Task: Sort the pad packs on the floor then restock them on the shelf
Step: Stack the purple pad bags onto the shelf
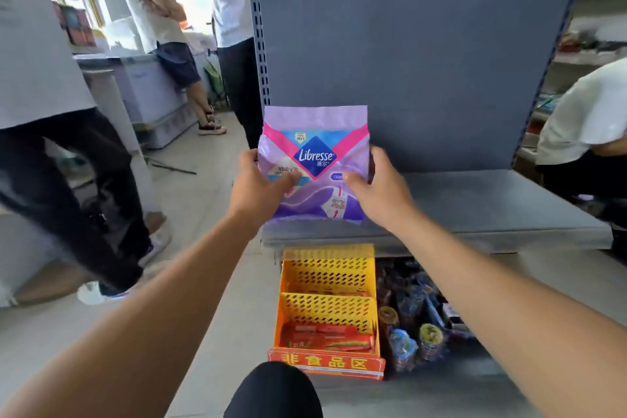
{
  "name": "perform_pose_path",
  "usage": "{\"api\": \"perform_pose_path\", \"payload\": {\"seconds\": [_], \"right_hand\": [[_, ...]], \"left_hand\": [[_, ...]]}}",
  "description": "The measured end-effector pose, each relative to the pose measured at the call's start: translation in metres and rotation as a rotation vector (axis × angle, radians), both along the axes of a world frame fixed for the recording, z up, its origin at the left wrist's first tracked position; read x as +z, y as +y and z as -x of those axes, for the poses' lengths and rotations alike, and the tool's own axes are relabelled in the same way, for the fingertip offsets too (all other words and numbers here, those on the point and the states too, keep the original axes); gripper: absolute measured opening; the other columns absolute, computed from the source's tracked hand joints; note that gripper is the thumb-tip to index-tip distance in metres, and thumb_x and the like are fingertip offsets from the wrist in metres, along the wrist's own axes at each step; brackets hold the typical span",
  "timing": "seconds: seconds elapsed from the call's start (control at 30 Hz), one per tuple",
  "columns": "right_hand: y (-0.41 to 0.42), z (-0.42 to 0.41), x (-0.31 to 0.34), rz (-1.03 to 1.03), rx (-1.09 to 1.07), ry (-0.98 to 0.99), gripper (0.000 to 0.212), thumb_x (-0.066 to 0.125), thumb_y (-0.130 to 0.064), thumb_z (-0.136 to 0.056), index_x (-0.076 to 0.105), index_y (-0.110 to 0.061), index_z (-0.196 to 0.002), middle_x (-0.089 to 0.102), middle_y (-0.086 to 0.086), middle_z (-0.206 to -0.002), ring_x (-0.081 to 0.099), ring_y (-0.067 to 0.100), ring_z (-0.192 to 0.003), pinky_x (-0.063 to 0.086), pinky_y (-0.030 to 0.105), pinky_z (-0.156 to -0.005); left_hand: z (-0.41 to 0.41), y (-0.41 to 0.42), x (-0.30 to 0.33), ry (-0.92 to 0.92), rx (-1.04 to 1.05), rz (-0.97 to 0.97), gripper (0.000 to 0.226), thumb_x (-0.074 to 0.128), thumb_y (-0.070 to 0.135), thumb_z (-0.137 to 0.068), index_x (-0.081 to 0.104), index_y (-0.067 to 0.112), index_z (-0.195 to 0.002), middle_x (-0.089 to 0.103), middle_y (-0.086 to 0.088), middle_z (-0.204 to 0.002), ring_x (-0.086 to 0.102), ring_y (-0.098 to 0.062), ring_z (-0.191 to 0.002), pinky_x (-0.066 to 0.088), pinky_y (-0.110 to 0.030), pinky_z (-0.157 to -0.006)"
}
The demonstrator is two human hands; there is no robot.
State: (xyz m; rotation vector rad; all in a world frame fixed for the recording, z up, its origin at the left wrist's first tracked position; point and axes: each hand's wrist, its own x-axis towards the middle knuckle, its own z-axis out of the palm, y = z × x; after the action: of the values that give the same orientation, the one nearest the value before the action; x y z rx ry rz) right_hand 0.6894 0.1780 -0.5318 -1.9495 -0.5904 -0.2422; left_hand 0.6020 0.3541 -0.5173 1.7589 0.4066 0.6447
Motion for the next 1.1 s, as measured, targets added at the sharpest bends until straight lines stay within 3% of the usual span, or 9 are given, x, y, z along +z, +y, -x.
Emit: {"api": "perform_pose_path", "payload": {"seconds": [0.07,0.17,0.37,0.5,0.57,0.63,0.7,0.83,1.1], "right_hand": [[0.019,-0.016,0.005,0.001,0.001,-0.034,0.036,0.063,-0.035,-0.092,0.049,-0.023,-0.124,0.06,-0.006,-0.121,0.06,0.009,-0.104,0.048,0.011,-0.065],[0.037,-0.04,0.003,0.016,-0.01,-0.018,0.038,0.062,-0.036,-0.093,0.048,-0.026,-0.127,0.058,-0.003,-0.125,0.06,0.012,-0.11,0.057,0.027,-0.075],[0.039,-0.053,-0.039,0.206,0.026,0.159,0.042,0.06,-0.03,-0.095,0.044,-0.022,-0.133,0.058,-0.002,-0.131,0.059,0.017,-0.115,0.041,0.013,-0.059],[0.026,-0.054,-0.048,0.179,0.055,0.222,0.063,0.063,-0.035,-0.093,0.031,-0.025,-0.147,0.051,0.0,-0.141,0.058,0.015,-0.117,0.049,0.02,-0.066],[0.012,-0.051,-0.047,0.178,0.048,0.22,0.068,0.061,-0.036,-0.094,0.025,-0.024,-0.151,0.047,0.002,-0.145,0.057,0.015,-0.115,0.049,0.019,-0.067],[-0.011,-0.046,-0.047,0.242,0.01,0.136,0.063,0.057,-0.037,-0.096,0.027,-0.024,-0.15,0.048,0.001,-0.144,0.056,0.016,-0.115,0.051,0.026,-0.081],[-0.041,-0.039,-0.047,0.382,-0.035,-0.024,0.053,0.054,-0.038,-0.097,0.037,-0.024,-0.145,0.052,0.0,-0.14,0.055,0.018,-0.117,0.049,0.036,-0.092],[-0.117,-0.023,-0.046,0.6,-0.102,-0.229,0.043,0.049,-0.038,-0.098,0.047,-0.024,-0.139,0.051,-0.002,-0.137,0.054,0.022,-0.119,0.047,0.037,-0.088],[-0.314,0.015,-0.07,0.869,-0.295,-0.108,0.035,0.049,-0.039,-0.094,0.056,-0.016,-0.119,0.055,0.006,-0.117,0.056,0.03,-0.112,0.05,0.045,-0.084]], "left_hand": [[-0.014,0.015,-0.003,-0.023,0.019,-0.013,0.063,0.074,0.022,-0.084,0.035,0.018,-0.134,0.056,0.003,-0.119,0.061,-0.014,-0.099,0.055,-0.032,-0.078],[-0.036,0.029,-0.01,0.004,0.02,-0.038,0.063,0.071,0.016,-0.087,0.033,0.017,-0.136,0.053,0.003,-0.121,0.058,-0.015,-0.105,0.051,-0.024,-0.072],[-0.06,0.042,-0.059,0.294,0.002,-0.142,0.055,0.07,0.012,-0.085,0.035,0.014,-0.126,0.052,-0.013,-0.123,0.059,-0.033,-0.111,0.054,-0.044,-0.086],[-0.05,0.037,-0.066,0.268,0.046,-0.143,0.059,0.067,0.015,-0.088,0.031,0.019,-0.135,0.041,-0.011,-0.137,0.049,-0.027,-0.124,0.048,-0.044,-0.099],[-0.04,0.024,-0.062,0.166,0.16,-0.359,0.067,0.064,0.014,-0.089,0.026,0.014,-0.144,0.033,-0.01,-0.145,0.036,-0.024,-0.132,0.037,-0.032,-0.103],[-0.031,0.001,-0.054,0.022,0.217,-0.634,0.061,0.062,0.015,-0.088,0.034,0.011,-0.142,0.037,-0.01,-0.143,0.034,-0.024,-0.131,0.034,-0.028,-0.1],[-0.033,-0.03,-0.048,-0.049,0.162,-0.837,0.051,0.061,0.017,-0.088,0.043,0.01,-0.136,0.045,-0.01,-0.136,0.039,-0.027,-0.126,0.039,-0.036,-0.103],[-0.05,-0.115,-0.042,-0.012,-0.042,-0.993,0.041,0.054,0.025,-0.091,0.048,0.016,-0.131,0.053,-0.007,-0.129,0.046,-0.028,-0.118,0.038,-0.042,-0.103],[-0.071,-0.322,-0.059,0.135,-0.492,-1.187,0.039,0.049,0.035,-0.093,0.049,0.019,-0.128,0.05,-0.007,-0.13,0.044,-0.029,-0.123,0.039,-0.04,-0.098]]}}
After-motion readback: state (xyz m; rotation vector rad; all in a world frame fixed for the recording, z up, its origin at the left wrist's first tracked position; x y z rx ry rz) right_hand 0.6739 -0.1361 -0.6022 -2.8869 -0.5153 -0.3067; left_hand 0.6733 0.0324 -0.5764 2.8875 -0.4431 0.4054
